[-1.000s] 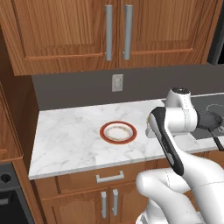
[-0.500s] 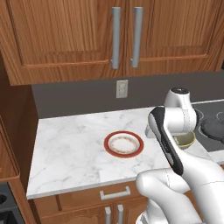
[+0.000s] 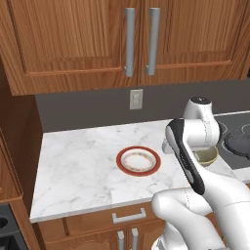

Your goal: Place the fish on the plate and place the garlic on the same plate.

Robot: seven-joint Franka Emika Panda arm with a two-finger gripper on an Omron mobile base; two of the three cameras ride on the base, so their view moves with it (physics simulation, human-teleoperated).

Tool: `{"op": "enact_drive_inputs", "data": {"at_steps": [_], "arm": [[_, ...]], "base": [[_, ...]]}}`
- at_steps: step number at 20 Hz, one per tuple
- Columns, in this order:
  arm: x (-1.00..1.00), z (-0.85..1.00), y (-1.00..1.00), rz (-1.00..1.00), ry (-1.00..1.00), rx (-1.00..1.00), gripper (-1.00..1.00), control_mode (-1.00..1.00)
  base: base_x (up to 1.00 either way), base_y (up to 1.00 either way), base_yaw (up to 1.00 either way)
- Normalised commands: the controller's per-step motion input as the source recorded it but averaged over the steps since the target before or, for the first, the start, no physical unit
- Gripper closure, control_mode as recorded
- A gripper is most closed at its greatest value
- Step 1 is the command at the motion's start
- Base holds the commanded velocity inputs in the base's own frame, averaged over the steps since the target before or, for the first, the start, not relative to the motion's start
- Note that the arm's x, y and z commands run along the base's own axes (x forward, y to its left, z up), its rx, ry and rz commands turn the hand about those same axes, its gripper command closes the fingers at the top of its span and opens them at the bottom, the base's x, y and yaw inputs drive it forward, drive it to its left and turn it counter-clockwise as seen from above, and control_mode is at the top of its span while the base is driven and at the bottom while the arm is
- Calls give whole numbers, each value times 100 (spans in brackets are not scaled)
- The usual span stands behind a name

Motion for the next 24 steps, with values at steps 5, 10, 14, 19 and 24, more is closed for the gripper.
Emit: {"op": "enact_drive_inputs", "data": {"at_steps": [5, 10, 14, 19, 24], "arm": [[0, 0, 0, 0, 0, 0, 100, 100], [22, 0, 61, 0, 7, 0, 100, -100], [22, -3, 75, 0, 10, 0, 100, -100], [26, -4, 69, 0, 9, 0, 100, -100], [20, -10, 34, 0, 2, 0, 100, -100]], "base": [[25, 41, 0], [0, 0, 0], [0, 0, 0], [0, 0, 0], [0, 0, 0]]}}
